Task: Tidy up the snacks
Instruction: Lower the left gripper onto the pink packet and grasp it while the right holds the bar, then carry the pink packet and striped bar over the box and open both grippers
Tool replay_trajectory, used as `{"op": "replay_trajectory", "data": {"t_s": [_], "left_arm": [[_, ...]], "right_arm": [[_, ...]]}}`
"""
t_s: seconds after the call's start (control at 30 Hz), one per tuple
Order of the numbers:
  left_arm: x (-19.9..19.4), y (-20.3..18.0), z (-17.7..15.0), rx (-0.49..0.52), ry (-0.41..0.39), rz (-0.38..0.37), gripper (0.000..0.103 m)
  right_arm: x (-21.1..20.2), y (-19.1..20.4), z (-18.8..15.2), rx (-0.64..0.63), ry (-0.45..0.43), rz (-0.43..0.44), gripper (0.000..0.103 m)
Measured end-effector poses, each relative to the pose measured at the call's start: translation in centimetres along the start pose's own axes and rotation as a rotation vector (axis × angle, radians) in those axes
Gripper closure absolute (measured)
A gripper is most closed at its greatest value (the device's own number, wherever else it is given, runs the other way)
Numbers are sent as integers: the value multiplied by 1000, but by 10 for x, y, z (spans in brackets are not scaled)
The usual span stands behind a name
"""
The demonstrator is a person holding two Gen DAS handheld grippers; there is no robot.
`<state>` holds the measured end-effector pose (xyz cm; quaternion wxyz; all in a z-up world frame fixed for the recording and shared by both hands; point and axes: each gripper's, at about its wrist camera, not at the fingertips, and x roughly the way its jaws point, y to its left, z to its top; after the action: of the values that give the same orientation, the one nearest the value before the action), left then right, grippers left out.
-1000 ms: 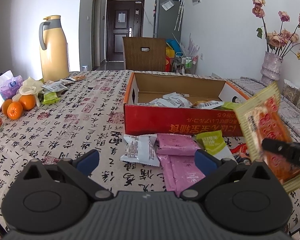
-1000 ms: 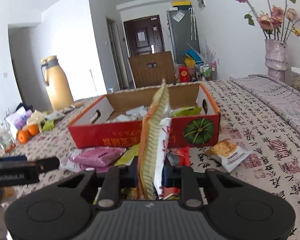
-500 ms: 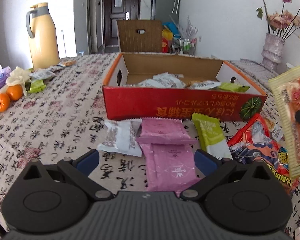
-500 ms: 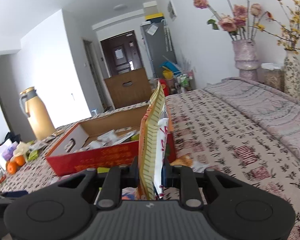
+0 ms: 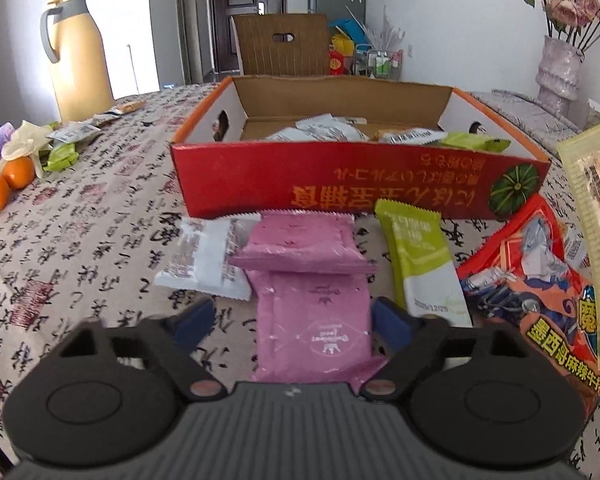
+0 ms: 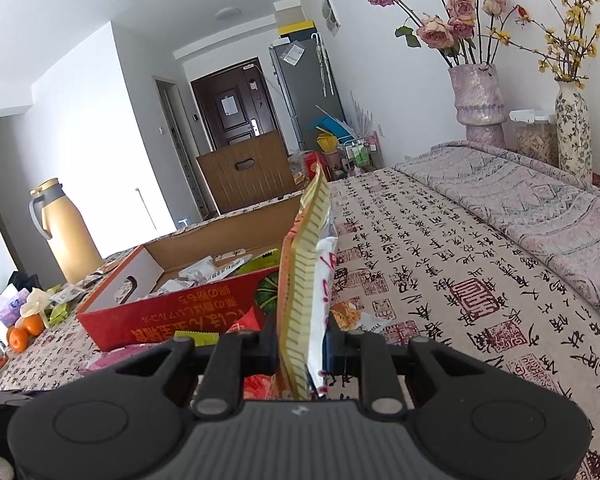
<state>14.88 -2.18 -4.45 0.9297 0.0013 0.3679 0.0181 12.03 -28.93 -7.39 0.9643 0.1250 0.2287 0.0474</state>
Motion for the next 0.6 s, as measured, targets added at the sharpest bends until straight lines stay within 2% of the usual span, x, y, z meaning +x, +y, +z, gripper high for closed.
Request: {"op": "replay_trajectory", "data": {"t_s": [0.07,0.1,0.6], "left_arm": [[3,-2,-1,2,13,-18,37],[3,-3,-2,6,17,-27,40],[-8,2,-8,12,-3,-60,40]], "right_arm": [[0,-1,-1,1,1,2,84],[1,-1,-1,1,2,3,84],[-1,1,-1,-4,2,5,84]]}}
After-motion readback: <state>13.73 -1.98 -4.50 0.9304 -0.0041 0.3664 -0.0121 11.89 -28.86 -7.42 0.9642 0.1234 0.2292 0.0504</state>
